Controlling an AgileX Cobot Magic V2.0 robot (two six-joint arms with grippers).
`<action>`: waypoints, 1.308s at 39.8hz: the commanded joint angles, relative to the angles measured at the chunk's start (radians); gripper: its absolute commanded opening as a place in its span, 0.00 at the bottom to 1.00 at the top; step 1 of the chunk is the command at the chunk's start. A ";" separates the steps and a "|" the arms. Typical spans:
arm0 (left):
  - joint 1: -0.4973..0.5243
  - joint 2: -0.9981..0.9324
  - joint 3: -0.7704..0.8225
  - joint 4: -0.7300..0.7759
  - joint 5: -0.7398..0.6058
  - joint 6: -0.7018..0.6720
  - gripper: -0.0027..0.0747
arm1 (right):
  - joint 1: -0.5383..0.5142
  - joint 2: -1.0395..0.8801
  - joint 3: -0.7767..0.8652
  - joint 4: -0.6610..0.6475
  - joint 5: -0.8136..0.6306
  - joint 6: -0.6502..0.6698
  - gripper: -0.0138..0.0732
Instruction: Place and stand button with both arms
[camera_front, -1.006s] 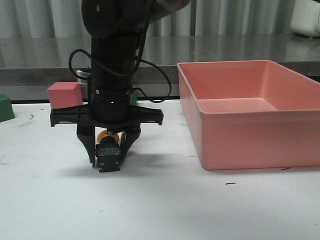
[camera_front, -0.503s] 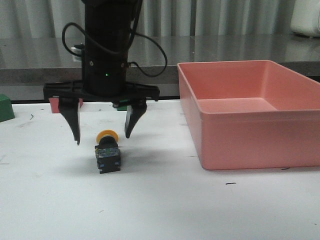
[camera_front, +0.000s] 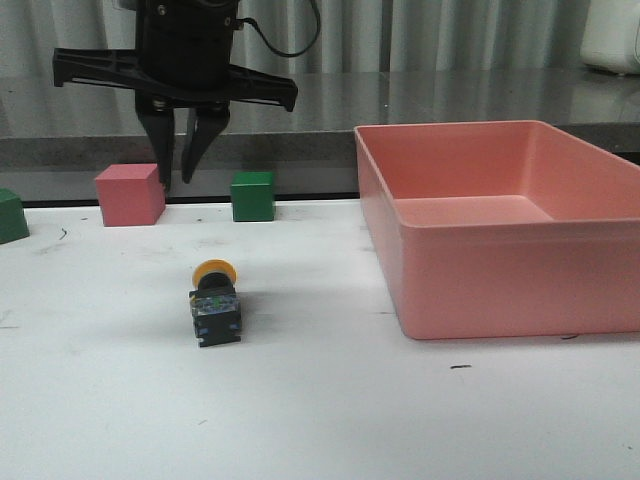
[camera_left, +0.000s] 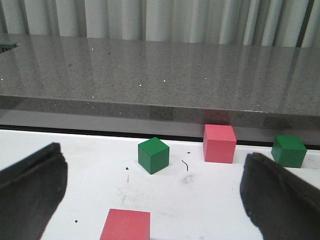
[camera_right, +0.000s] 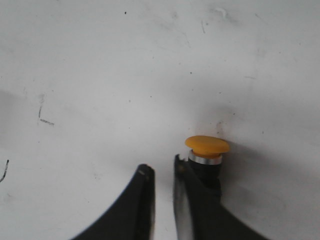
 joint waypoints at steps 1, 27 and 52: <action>-0.006 0.014 -0.038 -0.007 -0.074 -0.003 0.90 | -0.004 -0.071 -0.033 -0.004 0.102 -0.016 0.07; -0.006 0.014 -0.038 -0.007 -0.074 -0.003 0.90 | -0.160 -0.493 0.110 -0.006 0.104 -0.223 0.08; -0.006 0.014 -0.038 -0.007 -0.074 -0.003 0.90 | -0.484 -1.151 1.051 -0.140 -0.110 -0.235 0.08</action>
